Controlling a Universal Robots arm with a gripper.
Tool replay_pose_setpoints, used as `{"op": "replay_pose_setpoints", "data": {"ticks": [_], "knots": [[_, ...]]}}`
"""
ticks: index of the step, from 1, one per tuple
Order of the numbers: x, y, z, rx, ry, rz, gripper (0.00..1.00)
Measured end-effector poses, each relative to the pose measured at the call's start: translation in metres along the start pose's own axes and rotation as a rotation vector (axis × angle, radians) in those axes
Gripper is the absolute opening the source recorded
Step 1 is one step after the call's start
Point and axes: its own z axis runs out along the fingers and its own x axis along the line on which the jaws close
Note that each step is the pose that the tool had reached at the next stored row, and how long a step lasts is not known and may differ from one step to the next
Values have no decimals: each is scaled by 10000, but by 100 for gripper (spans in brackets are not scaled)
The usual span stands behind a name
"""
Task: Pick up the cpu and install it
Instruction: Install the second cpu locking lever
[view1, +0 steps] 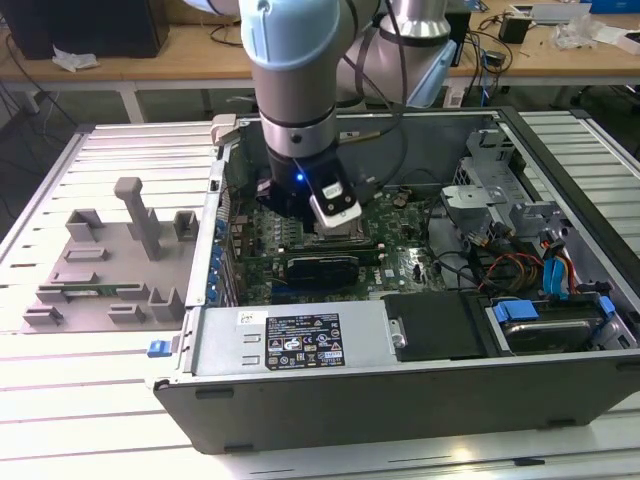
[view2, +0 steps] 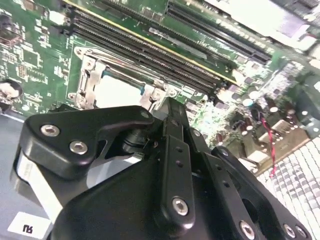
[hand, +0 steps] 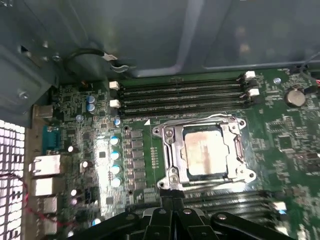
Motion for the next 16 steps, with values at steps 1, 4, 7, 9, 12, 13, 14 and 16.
{"op": "replay_pose_setpoints", "data": {"ticks": [1,4,7,9,12,13,14,16], "knots": [[-7,3,-2,130,-8,-6,11],[-127,21,6,273,-24,-1,11],[-274,48,17,307,-29,3,11],[-390,89,29,315,-30,1,11],[-421,252,63,316,-30,2,11],[-419,311,75,316,-29,2,11],[-419,334,78,318,-29,2,11],[-419,362,71,319,-29,3,11]]}}
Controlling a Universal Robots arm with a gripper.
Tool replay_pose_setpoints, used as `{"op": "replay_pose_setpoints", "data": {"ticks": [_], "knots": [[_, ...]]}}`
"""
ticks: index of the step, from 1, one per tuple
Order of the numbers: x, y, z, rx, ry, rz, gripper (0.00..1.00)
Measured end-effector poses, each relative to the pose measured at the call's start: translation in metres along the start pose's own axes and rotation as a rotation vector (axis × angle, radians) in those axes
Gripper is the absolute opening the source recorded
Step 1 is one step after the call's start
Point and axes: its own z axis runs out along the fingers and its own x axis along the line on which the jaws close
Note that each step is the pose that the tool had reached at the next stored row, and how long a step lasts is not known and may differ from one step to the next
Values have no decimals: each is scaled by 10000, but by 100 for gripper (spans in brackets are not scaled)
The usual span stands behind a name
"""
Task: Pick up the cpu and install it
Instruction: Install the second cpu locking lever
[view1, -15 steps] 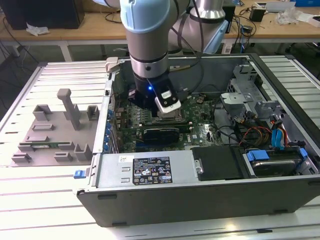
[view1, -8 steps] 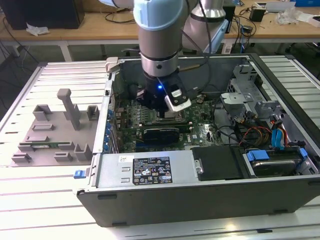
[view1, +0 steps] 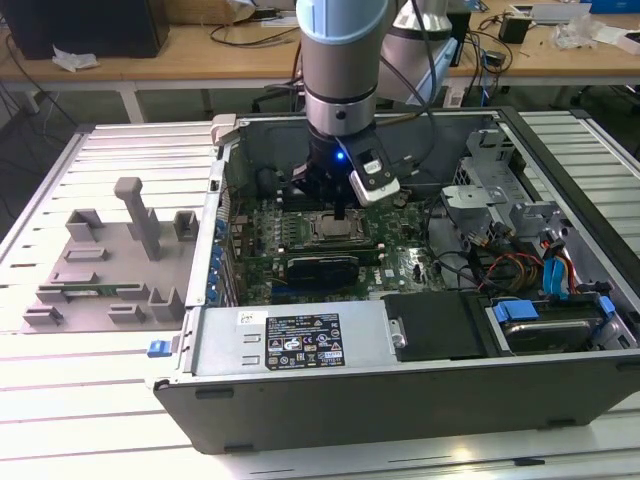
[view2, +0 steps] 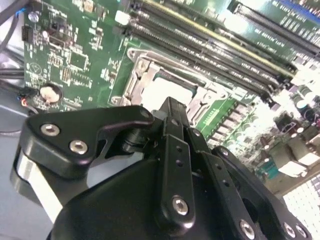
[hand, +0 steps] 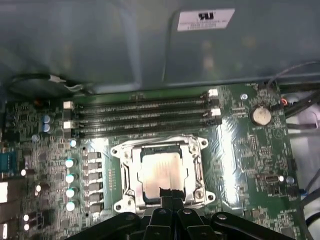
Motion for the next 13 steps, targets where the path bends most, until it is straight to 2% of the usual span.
{"op": "replay_pose_setpoints", "data": {"ticks": [13], "knots": [[0,7,-4,0,0,-1,11]]}}
